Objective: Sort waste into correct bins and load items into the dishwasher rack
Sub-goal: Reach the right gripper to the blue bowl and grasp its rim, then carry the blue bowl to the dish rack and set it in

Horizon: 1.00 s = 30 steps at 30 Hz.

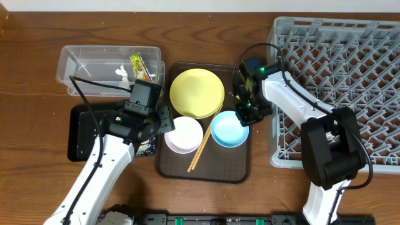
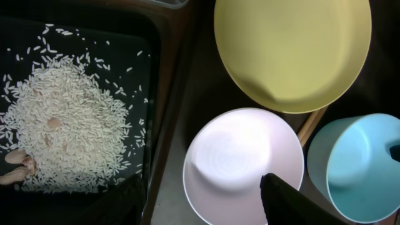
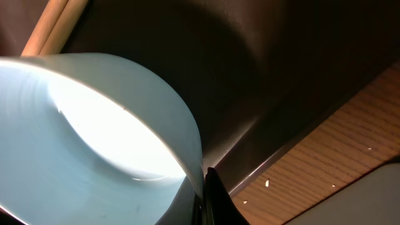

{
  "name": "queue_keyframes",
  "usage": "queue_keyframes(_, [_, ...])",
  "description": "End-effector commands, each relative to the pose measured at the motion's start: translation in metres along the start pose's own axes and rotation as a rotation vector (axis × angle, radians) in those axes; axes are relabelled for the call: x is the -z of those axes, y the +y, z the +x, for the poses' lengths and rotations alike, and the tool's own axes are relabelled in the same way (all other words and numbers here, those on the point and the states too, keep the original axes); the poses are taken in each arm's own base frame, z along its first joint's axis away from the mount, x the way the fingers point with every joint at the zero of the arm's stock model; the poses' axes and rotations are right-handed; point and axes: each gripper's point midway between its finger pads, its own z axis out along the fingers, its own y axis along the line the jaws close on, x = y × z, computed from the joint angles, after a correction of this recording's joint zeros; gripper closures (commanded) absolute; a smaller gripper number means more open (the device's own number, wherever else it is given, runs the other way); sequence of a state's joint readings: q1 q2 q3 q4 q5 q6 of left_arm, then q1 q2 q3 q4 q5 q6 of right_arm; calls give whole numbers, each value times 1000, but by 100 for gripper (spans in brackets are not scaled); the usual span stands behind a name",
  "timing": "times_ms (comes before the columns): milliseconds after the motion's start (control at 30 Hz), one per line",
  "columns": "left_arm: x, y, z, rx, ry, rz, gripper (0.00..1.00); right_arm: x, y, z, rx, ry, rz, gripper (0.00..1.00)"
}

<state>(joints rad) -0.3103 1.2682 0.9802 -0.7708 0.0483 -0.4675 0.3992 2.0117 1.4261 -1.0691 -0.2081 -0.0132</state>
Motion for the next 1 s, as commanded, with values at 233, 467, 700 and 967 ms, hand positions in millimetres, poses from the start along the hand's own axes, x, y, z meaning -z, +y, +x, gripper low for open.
queue_keyframes(233, [-2,4,0,4,1,-19,38,77,-21,-34,-34,-226,38,99])
queue_keyframes(467, [-2,4,0,3,2,-20,38,197,-80,-65,-122,-606,282,99])
queue_keyframes(700, [-2,4,0,3,0,-20,38,303,-154,-67,-332,-925,705,99])
queue_keyframes(967, [-2,4,0,3,1,-20,37,357,-202,-55,-606,-1063,1077,99])
